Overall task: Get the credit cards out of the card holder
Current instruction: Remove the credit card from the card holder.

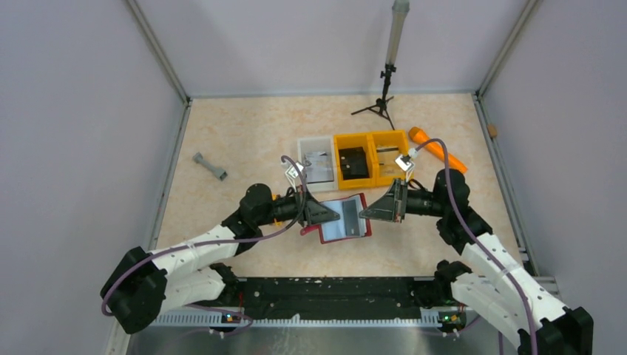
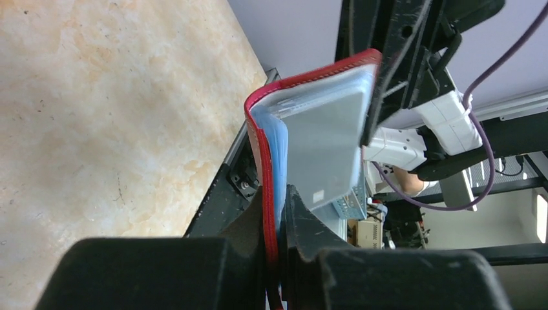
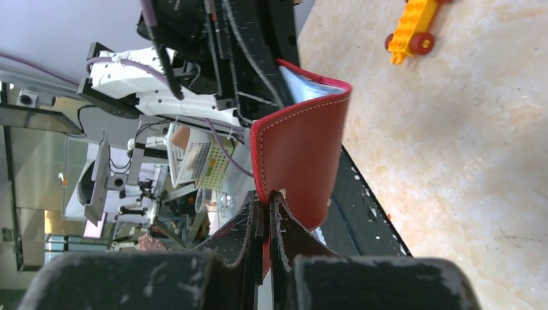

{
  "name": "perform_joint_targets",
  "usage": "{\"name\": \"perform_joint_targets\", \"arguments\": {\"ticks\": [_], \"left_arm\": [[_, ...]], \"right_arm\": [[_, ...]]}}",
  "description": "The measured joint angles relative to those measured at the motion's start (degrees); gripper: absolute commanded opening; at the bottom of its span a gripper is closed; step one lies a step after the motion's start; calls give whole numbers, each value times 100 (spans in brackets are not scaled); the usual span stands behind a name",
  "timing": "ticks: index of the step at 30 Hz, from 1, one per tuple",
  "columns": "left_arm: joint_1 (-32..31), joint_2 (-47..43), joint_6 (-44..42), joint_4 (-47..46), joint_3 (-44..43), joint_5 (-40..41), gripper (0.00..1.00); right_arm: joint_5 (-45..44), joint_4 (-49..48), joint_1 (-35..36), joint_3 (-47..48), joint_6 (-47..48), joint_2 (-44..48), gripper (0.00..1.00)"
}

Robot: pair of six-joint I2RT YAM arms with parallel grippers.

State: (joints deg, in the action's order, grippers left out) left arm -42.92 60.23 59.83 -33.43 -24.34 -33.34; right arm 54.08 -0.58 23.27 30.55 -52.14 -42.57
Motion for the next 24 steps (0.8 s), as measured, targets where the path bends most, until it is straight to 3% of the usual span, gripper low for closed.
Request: {"name": "perform_joint_targets", "arguments": {"ticks": [5, 11, 17, 21, 24], "left_arm": [[-61, 361, -17, -39, -92, 0, 0], [-79, 446, -26, -133, -107, 31, 2], [-74, 308, -133, -66, -85, 164, 35], [-22, -173, -72, -42, 192, 232, 70], [28, -476, 59, -236, 485, 227, 85]], "right_arm": [[-356, -481, 643, 0, -321, -160, 0], [-577, -796, 848, 0, -507, -256, 0], [-942, 24, 850, 323, -44, -238, 0], [-1086, 308, 787, 363, 59, -101, 0], [-1032, 31, 734, 240, -153, -33, 0]]}}
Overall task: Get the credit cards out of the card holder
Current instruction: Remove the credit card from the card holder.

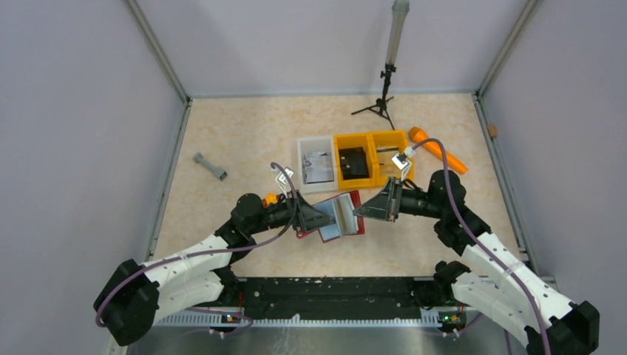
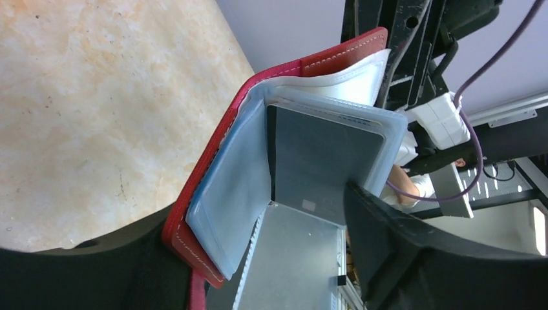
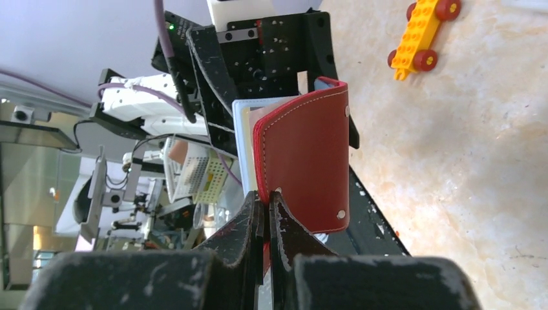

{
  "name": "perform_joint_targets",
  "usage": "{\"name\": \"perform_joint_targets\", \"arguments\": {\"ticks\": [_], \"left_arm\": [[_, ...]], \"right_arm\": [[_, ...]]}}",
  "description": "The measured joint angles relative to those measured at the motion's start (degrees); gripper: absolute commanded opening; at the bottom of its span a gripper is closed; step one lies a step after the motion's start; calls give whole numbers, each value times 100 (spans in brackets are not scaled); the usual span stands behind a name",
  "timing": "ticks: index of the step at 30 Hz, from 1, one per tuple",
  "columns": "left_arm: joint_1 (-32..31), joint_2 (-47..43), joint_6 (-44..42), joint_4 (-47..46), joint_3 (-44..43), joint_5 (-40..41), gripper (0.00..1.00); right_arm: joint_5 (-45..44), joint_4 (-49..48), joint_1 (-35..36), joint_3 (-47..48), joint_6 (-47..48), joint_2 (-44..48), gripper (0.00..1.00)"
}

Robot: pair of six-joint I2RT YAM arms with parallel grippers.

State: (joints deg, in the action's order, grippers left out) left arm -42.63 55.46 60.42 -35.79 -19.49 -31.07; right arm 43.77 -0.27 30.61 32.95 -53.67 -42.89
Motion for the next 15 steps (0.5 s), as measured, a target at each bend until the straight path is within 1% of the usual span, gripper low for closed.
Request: {"name": "perform_joint_targets", "arguments": {"ticks": [3, 8, 10, 15], "left_arm": [[28, -101, 184, -278, 221, -20, 90], [50, -136, 387, -675, 389, -68, 96], [66, -188, 483, -1008, 516, -98, 99], [98, -186, 876, -2168, 874, -125, 99]], "right_arm": [[92, -295, -4, -149, -210, 11, 0], [133, -391, -4, -170, -367, 39, 0], [131, -400, -4, -170, -398, 68, 0], [129, -437, -4, -181, -457, 127, 0]]}}
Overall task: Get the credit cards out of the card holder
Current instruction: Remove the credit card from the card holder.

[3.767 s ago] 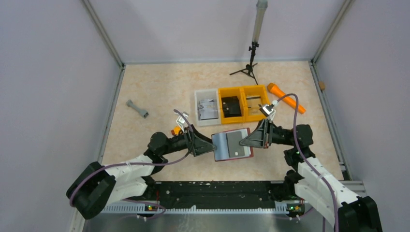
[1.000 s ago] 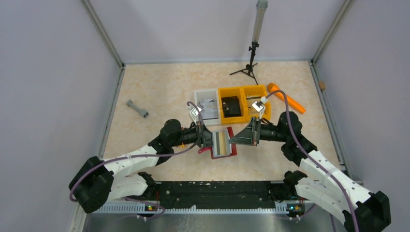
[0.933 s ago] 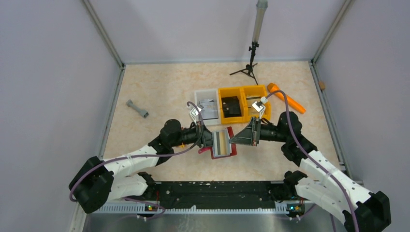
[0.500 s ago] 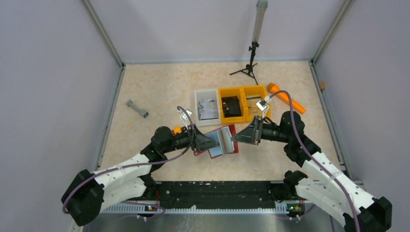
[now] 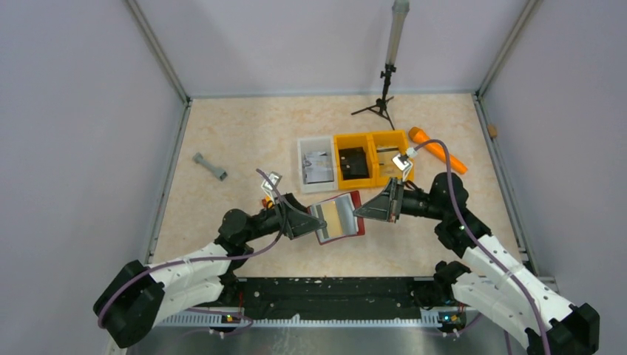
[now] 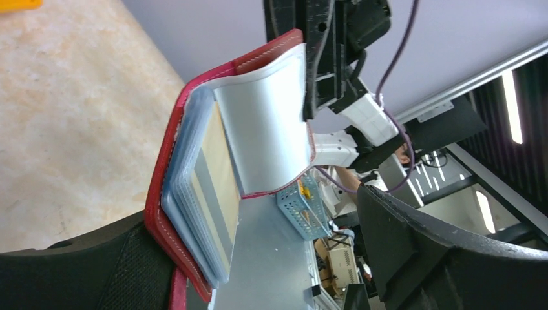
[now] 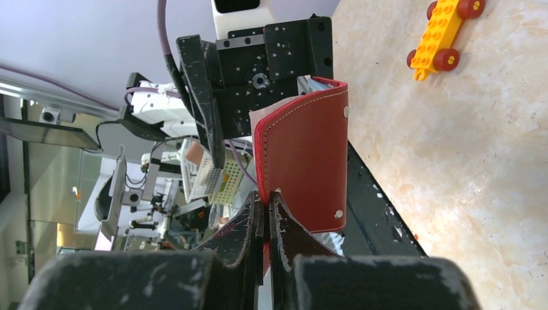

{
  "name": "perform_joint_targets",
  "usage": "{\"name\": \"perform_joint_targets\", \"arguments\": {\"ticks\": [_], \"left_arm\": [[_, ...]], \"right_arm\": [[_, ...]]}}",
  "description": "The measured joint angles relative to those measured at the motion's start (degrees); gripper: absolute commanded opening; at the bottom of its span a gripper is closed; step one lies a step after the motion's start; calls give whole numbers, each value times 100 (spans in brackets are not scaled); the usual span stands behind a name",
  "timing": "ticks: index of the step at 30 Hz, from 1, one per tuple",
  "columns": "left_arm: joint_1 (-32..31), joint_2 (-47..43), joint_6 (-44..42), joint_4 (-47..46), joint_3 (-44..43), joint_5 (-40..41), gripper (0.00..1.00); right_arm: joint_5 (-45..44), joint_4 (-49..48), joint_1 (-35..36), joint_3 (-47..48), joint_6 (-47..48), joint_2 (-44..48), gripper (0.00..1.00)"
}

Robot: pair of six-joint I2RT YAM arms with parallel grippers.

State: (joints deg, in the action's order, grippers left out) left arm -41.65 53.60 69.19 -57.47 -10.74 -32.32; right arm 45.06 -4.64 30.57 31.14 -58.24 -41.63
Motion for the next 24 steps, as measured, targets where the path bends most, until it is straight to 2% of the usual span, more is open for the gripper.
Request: {"name": "perform_joint_targets", "arguments": {"ticks": [2, 7, 9, 10, 13, 14, 15, 18, 19, 22, 24], "left_arm": [[4, 85, 144, -385, 50, -28, 97], [9, 166, 197, -555, 26, -136, 55], [15, 166, 85, -267, -90, -214, 45], [17, 162, -9, -39, -184, -234, 36], [24, 59, -205, 450, -330, -203, 24], [24, -24, -278, 588, -330, -155, 21], [26, -116, -334, 726, -330, -101, 20], [48, -317, -442, 1032, -317, 24, 19], [48, -376, -472, 1130, -317, 46, 19], [50, -498, -645, 1740, -387, 118, 20], [52, -507, -776, 2264, -511, 210, 20]], "right_arm": [[2, -66, 0, -9, -57, 0, 0], [33, -245, 0, -44, -175, 0, 0], [72, -280, 0, -44, -197, 4, 0], [74, -273, 0, -44, -192, 11, 0], [68, -210, -11, -37, -111, 70, 1], [50, -98, -11, -24, 11, 96, 7], [15, 20, -13, -7, 140, 103, 24], [-402, 1038, -37, 400, 863, 55, 63], [-654, 1453, -37, 597, 1217, 13, 69], [-1421, 2551, -37, 1119, 2116, -109, 71], [-1777, 3077, -37, 1370, 2542, -131, 66]]}}
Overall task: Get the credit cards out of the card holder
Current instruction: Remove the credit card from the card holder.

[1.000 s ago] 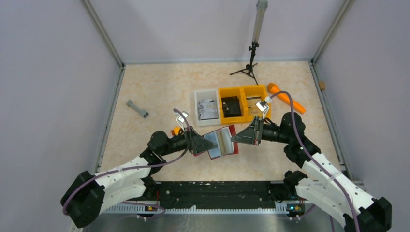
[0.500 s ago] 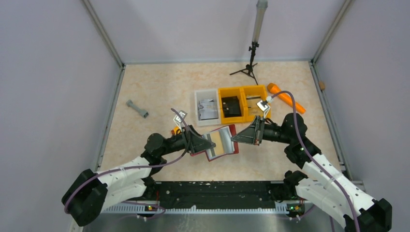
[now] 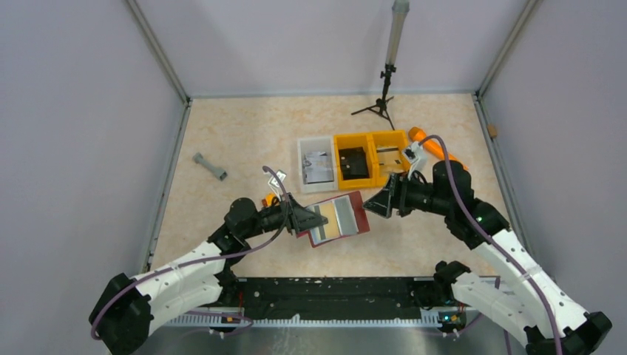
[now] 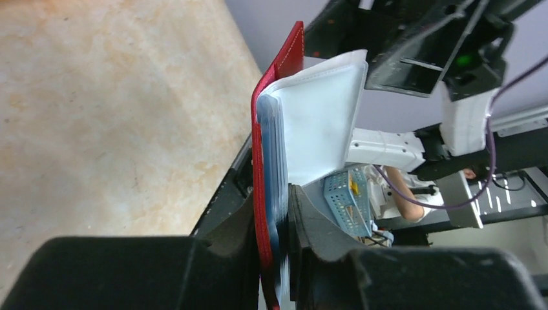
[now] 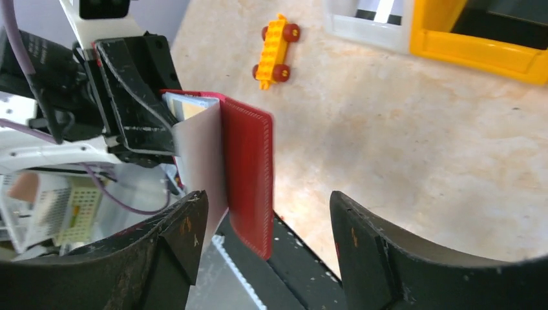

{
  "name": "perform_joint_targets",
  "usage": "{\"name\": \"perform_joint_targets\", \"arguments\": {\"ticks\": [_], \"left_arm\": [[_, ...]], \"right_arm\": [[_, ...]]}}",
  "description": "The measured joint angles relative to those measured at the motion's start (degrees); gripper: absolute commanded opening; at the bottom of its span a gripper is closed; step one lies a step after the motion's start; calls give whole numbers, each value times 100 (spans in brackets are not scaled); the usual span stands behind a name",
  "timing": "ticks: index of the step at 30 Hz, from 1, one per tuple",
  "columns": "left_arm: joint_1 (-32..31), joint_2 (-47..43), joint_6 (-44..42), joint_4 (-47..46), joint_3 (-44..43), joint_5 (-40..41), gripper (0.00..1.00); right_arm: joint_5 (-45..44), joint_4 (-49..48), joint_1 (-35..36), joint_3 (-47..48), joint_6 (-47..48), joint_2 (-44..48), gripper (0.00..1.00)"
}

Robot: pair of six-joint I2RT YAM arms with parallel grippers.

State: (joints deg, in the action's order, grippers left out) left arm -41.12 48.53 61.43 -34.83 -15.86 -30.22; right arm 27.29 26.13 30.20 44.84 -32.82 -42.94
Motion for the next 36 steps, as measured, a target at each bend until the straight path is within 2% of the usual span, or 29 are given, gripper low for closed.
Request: {"name": "perform_joint_targets", "arguments": {"ticks": [4, 7, 11, 16, 20, 26, 31, 36], "left_arm": [[2, 13, -216, 787, -254, 184, 21], [2, 129, -321, 1165, -444, 284, 22], [2, 393, -358, 1300, -575, 284, 22], [2, 693, -332, 1182, -586, 153, 23], [2, 745, -251, 817, -584, -87, 23], [4, 752, 24, -160, -514, -437, 24], [15, 754, 310, -660, -258, -564, 24], [17, 789, 590, -1224, -166, -708, 24]], "right_arm": [[-105, 514, 0, 310, 426, 90, 53], [374, 398, 9, 356, 361, 177, 49], [1005, -586, 306, 55, -186, 140, 48], [955, -1241, 1196, -101, -494, -415, 49], [695, -1462, 1510, -177, -601, -822, 49], [70, -1353, 1539, -267, -581, -922, 46], [2, -1471, 1480, -503, -671, -734, 36], [431, -2149, 1338, -855, -1091, -509, 28]]}}
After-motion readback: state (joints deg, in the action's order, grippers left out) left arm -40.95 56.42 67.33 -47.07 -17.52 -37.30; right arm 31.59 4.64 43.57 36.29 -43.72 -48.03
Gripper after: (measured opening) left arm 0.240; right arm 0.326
